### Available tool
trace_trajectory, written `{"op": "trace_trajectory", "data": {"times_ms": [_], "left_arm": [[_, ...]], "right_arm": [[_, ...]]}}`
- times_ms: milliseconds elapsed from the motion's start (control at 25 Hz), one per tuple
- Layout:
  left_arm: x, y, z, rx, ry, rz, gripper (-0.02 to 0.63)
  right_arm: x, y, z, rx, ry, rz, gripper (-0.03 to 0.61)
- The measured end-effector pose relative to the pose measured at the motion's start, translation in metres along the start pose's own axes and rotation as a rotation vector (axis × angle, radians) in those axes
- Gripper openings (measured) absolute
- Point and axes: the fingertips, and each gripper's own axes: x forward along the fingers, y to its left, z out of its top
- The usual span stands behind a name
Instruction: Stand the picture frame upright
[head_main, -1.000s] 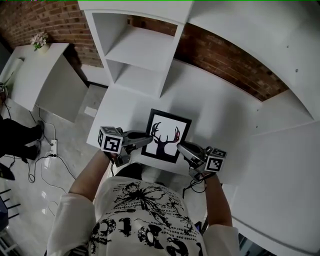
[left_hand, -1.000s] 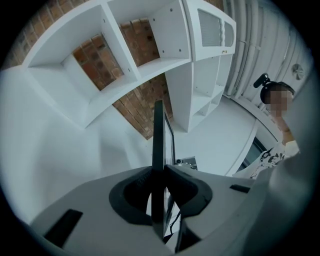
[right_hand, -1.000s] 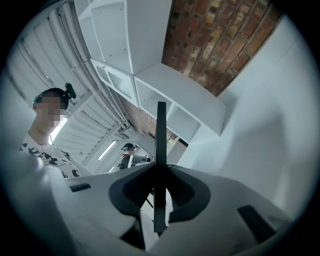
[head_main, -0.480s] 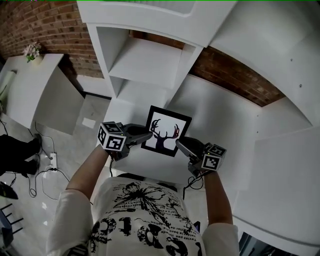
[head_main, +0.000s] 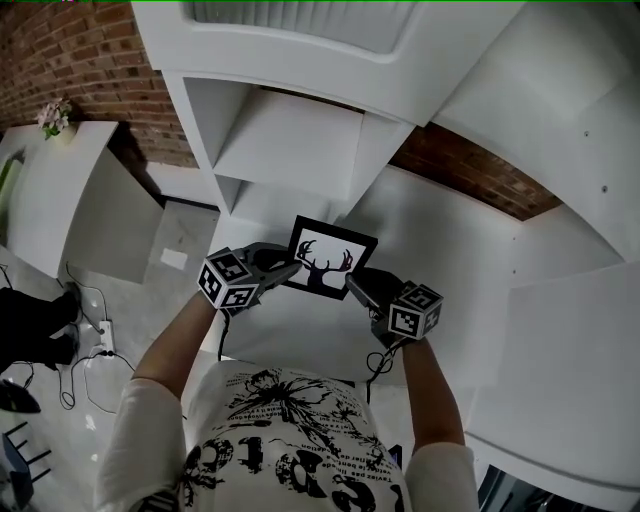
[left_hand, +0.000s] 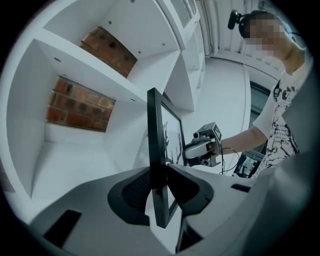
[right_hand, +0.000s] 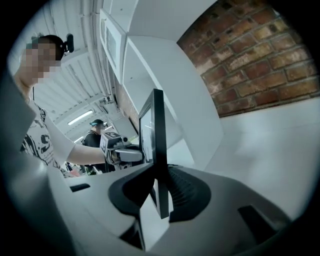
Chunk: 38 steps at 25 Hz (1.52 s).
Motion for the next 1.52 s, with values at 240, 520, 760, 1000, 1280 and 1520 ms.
{"op": "trace_trajectory", "data": {"times_ms": [240, 520, 760, 1000, 1280, 1520], "left_arm": [[0.003, 0.012, -0.003, 0.072, 0.038, 0.037, 0.112], [0.001, 0.006, -0.001, 0.147, 0.061, 0.065, 0.114], [0.015, 0.057, -0.018, 0.185, 0.106, 0.105, 0.114], [0.012, 0.096, -0.025, 0.261, 0.133, 0.146, 0.117], [0.017, 0.102, -0.029, 0.206, 0.114, 0.176, 0.121], [0.017, 0.109, -0.024, 0.254, 0.110, 0.194, 0.124]], "right_arm": [[0.010, -0.010, -0.001, -0.032, 0.048, -0.105, 0.087], [0.006, -0.009, -0.004, -0.033, 0.090, -0.218, 0.091], [0.044, -0.049, -0.003, -0.081, 0.118, -0.267, 0.091], [0.078, -0.068, -0.002, -0.089, 0.151, -0.345, 0.094], [0.080, -0.075, 0.000, -0.096, 0.141, -0.377, 0.095], [0.081, -0.078, 0.003, -0.093, 0.117, -0.408, 0.095]]}}
